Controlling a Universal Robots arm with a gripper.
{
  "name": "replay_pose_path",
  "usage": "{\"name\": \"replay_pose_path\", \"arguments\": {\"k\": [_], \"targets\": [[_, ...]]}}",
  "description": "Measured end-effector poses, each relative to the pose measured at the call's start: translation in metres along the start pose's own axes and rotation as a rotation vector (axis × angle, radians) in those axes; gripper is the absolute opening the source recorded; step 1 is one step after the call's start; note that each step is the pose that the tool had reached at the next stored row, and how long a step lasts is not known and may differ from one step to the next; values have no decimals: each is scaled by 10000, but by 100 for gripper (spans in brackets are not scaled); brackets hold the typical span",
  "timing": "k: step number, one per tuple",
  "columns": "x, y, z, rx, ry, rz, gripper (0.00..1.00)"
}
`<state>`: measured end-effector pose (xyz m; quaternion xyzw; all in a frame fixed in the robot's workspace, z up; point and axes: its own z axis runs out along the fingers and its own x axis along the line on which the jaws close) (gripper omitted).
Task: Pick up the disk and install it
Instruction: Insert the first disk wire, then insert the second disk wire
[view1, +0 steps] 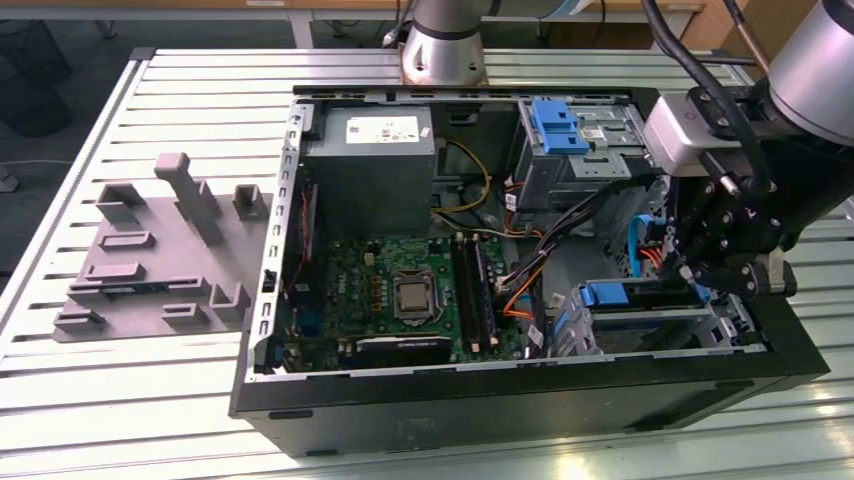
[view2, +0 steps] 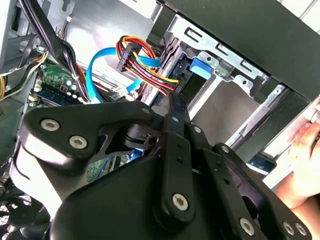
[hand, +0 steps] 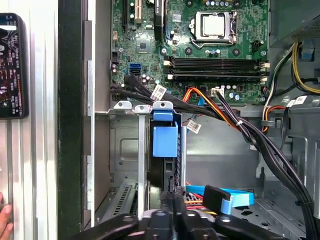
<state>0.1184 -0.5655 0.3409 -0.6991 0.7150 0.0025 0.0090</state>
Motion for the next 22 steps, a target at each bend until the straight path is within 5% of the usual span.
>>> {"name": "replay_pose_path", "arguments": {"k": [1,17,22], "targets": [[0,0,0,0,0,0,11],[0,0,-14,0,0,0,11],[3,48,-15,0,0,0,11]]}}
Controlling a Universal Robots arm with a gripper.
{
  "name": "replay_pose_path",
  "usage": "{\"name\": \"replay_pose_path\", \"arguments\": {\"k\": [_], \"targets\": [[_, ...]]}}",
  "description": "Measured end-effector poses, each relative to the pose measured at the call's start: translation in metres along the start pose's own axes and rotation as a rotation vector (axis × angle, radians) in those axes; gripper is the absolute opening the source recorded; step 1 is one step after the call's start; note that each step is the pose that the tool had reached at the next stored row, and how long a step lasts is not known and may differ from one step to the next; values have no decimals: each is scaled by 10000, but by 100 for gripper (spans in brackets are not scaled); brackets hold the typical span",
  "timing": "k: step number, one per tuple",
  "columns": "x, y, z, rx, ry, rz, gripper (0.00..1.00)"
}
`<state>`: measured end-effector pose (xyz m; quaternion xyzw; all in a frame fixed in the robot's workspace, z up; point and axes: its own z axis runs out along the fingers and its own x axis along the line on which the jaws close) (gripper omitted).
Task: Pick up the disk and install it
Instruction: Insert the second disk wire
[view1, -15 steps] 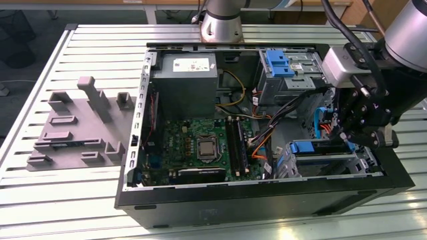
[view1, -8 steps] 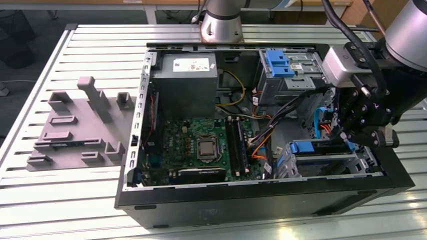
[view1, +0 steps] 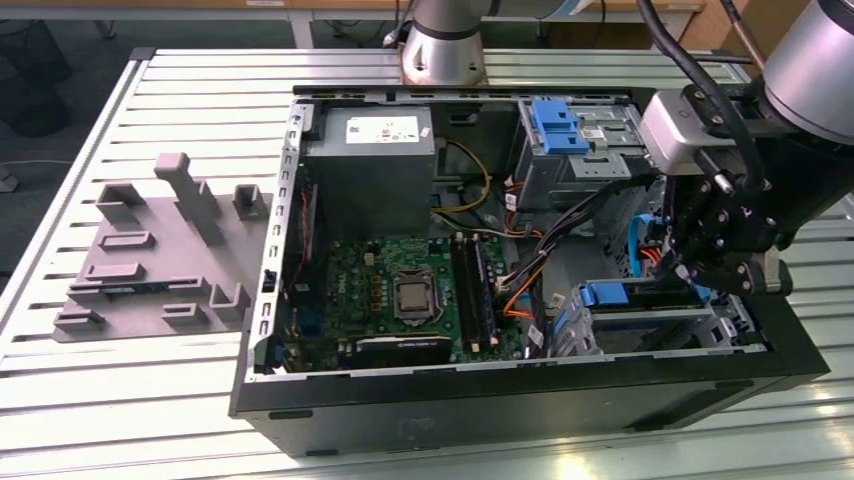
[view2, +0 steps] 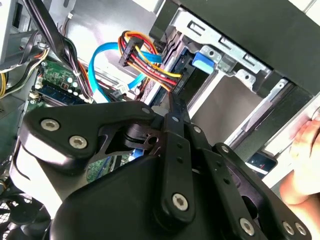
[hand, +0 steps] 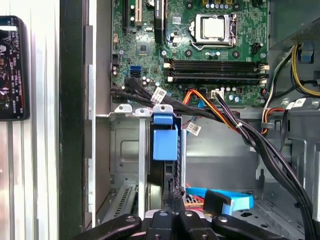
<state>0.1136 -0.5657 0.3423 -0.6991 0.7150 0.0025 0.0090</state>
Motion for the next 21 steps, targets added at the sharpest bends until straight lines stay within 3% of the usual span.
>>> {"name": "replay_pose_path", "arguments": {"k": [3,7,12,17,21], "targets": [[4,11,-5,0,1,-3,11],[2,15,-111,0,0,-2,11],[5,121,-135,5,-1,-2,11],[-20,127,-287,5,-2,-3,11],[-61,128,-356,6,-3,-2,11]]}}
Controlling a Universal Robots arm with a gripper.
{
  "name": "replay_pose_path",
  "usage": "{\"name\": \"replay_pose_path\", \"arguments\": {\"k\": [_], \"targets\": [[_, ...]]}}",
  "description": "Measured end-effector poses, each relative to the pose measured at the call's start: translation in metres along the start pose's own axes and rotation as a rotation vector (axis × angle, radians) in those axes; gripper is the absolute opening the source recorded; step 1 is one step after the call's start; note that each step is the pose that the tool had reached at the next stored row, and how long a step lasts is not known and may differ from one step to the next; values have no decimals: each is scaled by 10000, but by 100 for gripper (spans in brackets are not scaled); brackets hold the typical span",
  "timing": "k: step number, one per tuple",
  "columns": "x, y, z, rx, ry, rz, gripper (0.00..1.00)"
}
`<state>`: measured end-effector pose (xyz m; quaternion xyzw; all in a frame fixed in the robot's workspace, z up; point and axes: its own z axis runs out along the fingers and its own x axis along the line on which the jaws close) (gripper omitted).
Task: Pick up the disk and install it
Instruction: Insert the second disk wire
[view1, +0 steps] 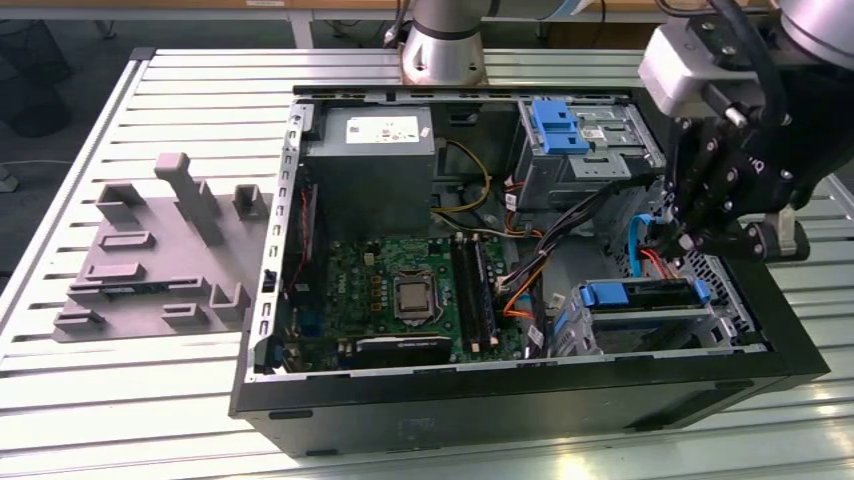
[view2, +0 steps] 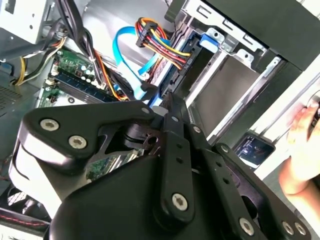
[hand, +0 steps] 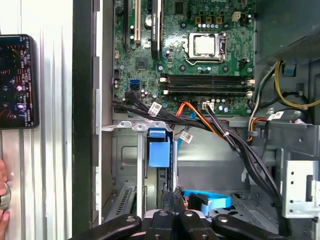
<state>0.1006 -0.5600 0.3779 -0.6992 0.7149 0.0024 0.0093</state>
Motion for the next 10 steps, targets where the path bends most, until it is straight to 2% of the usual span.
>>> {"name": "replay_pose_path", "arguments": {"k": [6,10], "targets": [[-52,0,-113,-7,2,0,11],[-86,1,-121,-21,1,0,11]]}}
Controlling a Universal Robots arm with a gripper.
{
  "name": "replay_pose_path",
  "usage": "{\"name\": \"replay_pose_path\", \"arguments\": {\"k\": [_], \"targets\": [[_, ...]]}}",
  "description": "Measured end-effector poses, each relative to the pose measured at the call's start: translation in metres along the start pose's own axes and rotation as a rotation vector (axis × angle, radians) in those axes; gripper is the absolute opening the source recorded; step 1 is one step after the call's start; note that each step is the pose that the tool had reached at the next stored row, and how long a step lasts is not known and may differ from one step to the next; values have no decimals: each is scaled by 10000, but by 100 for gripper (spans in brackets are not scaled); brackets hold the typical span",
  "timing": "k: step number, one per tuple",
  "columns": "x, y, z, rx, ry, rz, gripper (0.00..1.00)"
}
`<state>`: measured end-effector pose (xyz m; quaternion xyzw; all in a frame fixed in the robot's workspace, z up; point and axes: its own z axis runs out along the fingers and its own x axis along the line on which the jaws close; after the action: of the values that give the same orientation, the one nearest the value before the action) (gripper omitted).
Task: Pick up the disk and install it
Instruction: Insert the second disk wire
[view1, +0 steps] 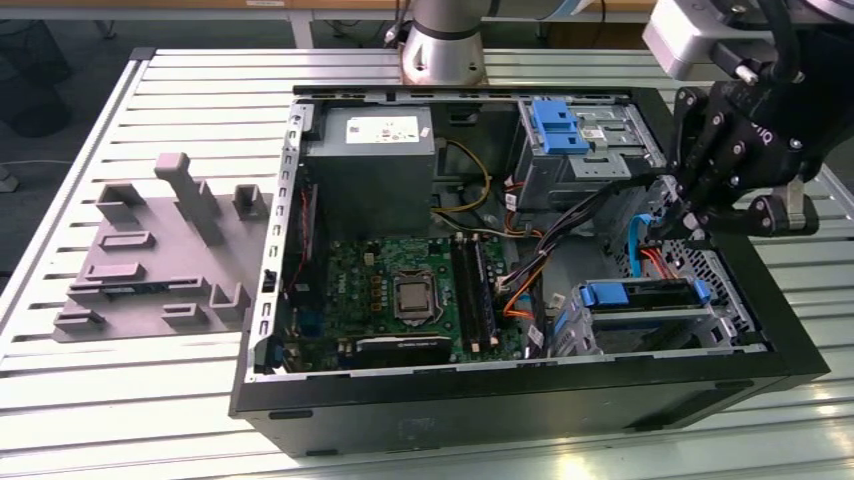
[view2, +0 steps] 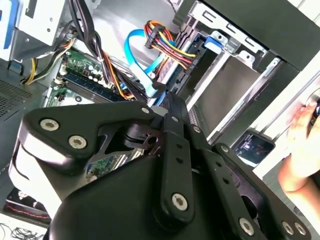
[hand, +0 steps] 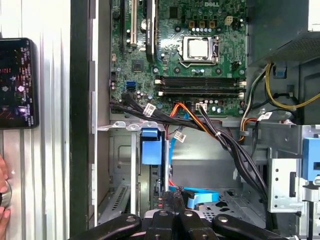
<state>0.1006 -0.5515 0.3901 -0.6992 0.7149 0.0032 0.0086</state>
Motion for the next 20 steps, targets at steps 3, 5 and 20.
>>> {"name": "replay_pose_path", "arguments": {"k": [3,5,20], "targets": [[-47,1,1,-11,0,1,11],[-80,2,1,-22,2,21,11],[-179,4,41,-33,136,30,24]]}}
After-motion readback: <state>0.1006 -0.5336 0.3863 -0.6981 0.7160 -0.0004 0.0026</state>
